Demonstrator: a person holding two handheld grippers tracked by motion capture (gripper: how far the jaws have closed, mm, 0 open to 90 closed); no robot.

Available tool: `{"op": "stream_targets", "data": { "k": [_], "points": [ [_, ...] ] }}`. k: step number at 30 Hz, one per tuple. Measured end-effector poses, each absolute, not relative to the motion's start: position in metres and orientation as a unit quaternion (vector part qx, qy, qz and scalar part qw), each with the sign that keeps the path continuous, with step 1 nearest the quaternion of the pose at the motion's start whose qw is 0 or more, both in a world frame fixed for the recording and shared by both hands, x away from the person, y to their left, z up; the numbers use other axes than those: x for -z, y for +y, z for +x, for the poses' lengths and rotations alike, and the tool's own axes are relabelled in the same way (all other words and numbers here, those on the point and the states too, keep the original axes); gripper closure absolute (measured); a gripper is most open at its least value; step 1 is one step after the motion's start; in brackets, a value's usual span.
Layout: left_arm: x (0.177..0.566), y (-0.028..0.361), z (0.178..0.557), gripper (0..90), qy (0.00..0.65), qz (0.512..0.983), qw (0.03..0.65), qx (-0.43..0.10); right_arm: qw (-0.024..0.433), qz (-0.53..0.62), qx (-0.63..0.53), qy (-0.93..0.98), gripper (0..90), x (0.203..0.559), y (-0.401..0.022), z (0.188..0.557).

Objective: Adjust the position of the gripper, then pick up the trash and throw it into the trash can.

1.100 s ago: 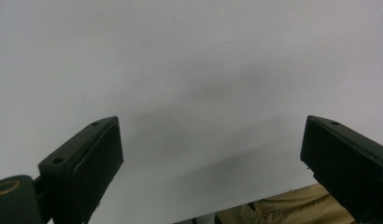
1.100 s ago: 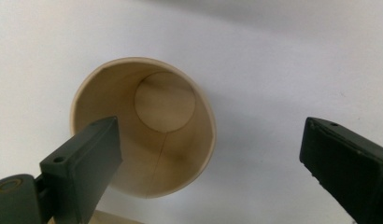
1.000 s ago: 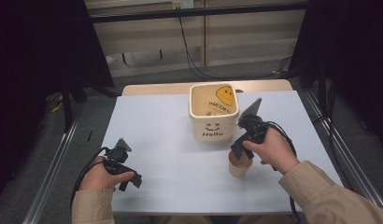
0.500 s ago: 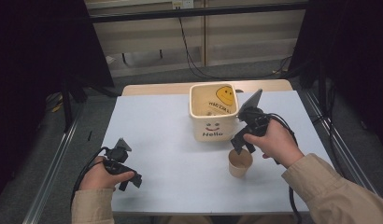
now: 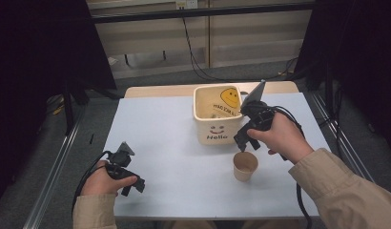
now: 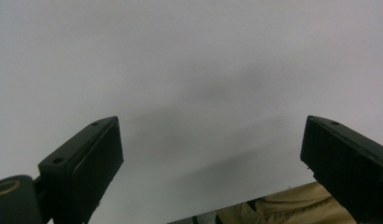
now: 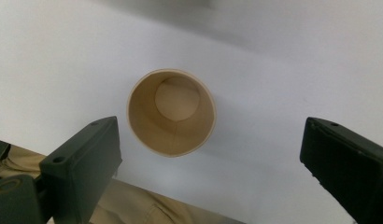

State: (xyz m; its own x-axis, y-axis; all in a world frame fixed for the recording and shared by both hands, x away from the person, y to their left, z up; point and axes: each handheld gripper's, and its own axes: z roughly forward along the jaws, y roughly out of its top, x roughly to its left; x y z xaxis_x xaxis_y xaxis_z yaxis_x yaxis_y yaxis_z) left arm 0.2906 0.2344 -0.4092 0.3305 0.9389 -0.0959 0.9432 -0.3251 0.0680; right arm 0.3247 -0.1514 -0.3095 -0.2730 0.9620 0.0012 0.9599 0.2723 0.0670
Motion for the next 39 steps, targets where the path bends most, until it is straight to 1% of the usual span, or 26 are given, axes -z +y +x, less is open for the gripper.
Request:
{"op": "stream_targets", "data": {
  "k": [4,10,16,29,39],
  "points": [
    [0.409,0.237,0.29,5.7,0.577,0.815,0.054,0.017,0.015,0.599,-0.023,0.8,5.3,0.305,-0.149,0.327],
    [0.408,0.239,0.288,5.7,0.583,0.81,0.058,0.018,0.018,0.597,-0.022,0.802,5.1,0.292,-0.144,0.329],
    [0.408,0.238,0.287,5.7,0.584,0.809,0.059,0.016,0.021,0.592,-0.027,0.805,5.1,0.287,-0.14,0.33],
    [0.407,0.236,0.288,5.7,0.582,0.811,0.059,0.013,0.032,0.607,-0.014,0.794,4.0,0.29,-0.132,0.329],
    [0.406,0.237,0.287,5.6,0.579,0.813,0.059,0.016,0.03,0.616,-0.004,0.787,4.6,0.31,-0.133,0.33]
  ]
}}
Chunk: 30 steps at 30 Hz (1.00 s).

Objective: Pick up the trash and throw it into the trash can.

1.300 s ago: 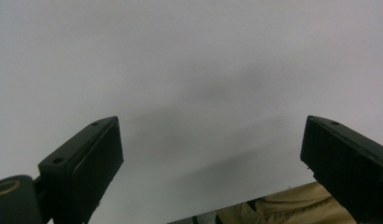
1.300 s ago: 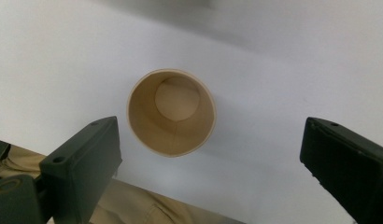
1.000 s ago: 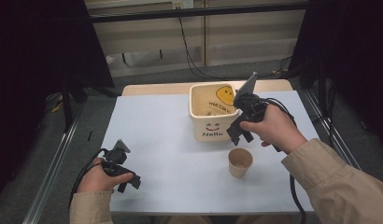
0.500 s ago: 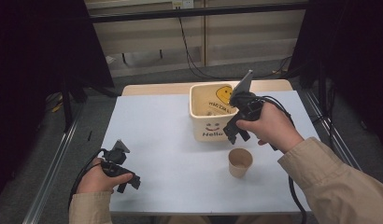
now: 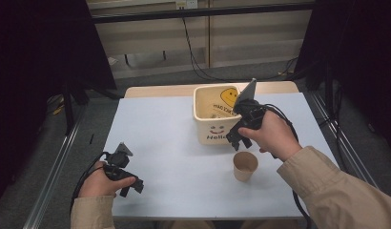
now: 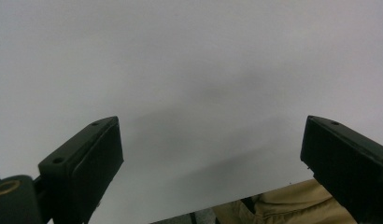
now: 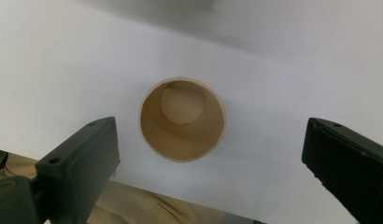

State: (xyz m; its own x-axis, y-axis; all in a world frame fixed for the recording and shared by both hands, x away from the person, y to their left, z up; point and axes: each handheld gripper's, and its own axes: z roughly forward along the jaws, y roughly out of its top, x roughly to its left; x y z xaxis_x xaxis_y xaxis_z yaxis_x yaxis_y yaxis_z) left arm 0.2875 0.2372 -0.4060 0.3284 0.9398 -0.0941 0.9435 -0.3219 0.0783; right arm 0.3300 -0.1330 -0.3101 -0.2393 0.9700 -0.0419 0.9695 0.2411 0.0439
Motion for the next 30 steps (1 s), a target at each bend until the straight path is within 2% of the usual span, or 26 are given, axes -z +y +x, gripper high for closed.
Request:
{"op": "stream_targets", "data": {
  "k": [15,30],
  "points": [
    [0.406,0.237,0.287,5.6,0.579,0.813,0.06,0.015,0.011,0.615,-0.002,0.788,5.1,0.352,-0.131,0.325],
    [0.405,0.237,0.286,5.6,0.582,0.811,0.062,0.013,0.014,0.618,-0.01,0.786,7.0,0.378,-0.128,0.32]
  ]
}}
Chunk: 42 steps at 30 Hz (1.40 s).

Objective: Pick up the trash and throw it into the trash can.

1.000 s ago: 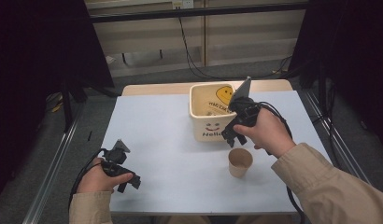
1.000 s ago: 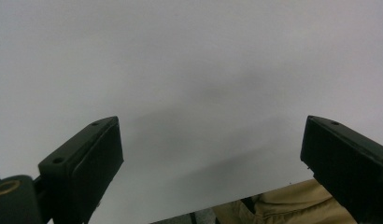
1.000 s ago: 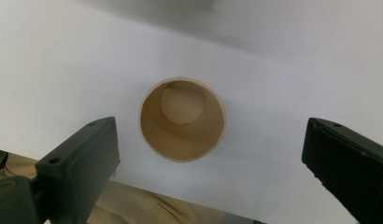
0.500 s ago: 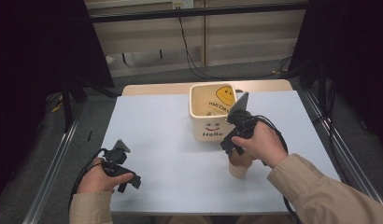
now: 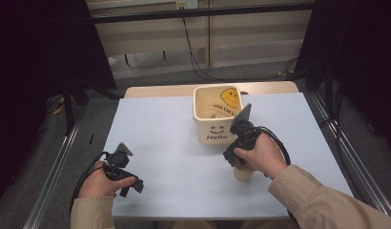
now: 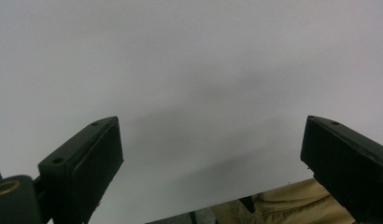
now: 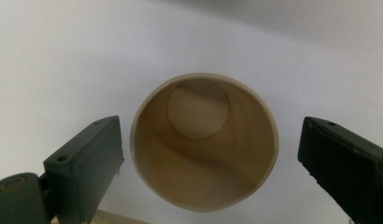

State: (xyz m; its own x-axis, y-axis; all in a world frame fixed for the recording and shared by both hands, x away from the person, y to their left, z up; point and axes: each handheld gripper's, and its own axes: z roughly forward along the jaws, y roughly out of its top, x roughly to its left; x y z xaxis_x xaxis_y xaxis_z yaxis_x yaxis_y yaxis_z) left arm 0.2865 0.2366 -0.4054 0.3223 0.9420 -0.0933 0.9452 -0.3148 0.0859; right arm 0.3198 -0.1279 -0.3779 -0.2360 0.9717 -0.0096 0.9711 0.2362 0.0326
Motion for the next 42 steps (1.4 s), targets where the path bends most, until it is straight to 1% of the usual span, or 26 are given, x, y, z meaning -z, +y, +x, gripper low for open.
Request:
{"op": "stream_targets", "data": {
  "k": [8,12,19,29,34,35,42],
  "points": [
    [0.405,0.237,0.287,5.6,0.579,0.813,0.059,0.012,0.014,0.612,-0.004,0.791,12.2,0.388,-0.127,0.317],
    [0.405,0.237,0.287,5.6,0.581,0.812,0.059,0.014,0.011,0.605,0.01,0.796,17.9,0.396,-0.124,0.315],
    [0.405,0.236,0.287,5.6,0.58,0.813,0.059,0.01,0.02,0.602,0.015,0.798,20.2,0.392,-0.126,0.316],
    [0.406,0.235,0.287,5.6,0.583,0.81,0.063,0.015,-0.01,0.59,0.004,0.807,20.8,0.354,-0.131,0.325],
    [0.406,0.235,0.288,5.6,0.577,0.815,0.058,0.015,-0.004,0.591,0.003,0.807,21.0,0.338,-0.133,0.33],
    [0.406,0.236,0.288,5.6,0.575,0.816,0.056,0.017,0.003,0.585,0.003,0.811,21.2,0.331,-0.134,0.333],
    [0.405,0.235,0.288,5.6,0.578,0.814,0.061,0.012,-0.001,0.586,0.006,0.81,21.9,0.309,-0.134,0.337]
  ]
}}
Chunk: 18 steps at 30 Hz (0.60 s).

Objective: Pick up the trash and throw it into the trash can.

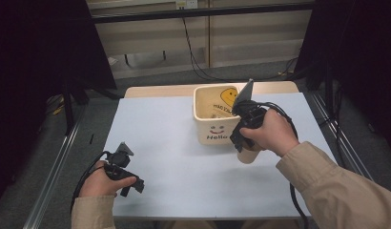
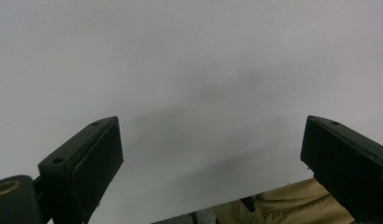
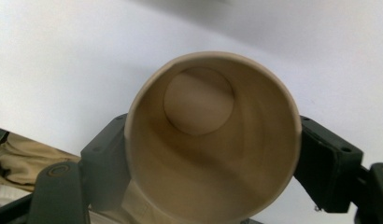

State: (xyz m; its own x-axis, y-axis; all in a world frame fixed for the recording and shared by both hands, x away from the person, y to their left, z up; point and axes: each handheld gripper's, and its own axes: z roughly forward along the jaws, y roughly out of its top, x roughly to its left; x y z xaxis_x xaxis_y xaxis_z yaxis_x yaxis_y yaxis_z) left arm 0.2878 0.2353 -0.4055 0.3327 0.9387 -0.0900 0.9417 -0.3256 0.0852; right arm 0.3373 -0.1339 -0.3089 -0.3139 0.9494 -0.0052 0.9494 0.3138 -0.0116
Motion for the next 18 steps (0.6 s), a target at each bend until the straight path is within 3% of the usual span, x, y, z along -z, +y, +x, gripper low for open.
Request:
{"op": "stream_targets", "data": {
  "k": [18],
  "points": [
    [0.404,0.234,0.287,5.6,0.576,0.815,0.064,0.016,-0.011,-0.572,-0.016,-0.82,22.2,0.262,-0.129,0.359]
  ]
}}
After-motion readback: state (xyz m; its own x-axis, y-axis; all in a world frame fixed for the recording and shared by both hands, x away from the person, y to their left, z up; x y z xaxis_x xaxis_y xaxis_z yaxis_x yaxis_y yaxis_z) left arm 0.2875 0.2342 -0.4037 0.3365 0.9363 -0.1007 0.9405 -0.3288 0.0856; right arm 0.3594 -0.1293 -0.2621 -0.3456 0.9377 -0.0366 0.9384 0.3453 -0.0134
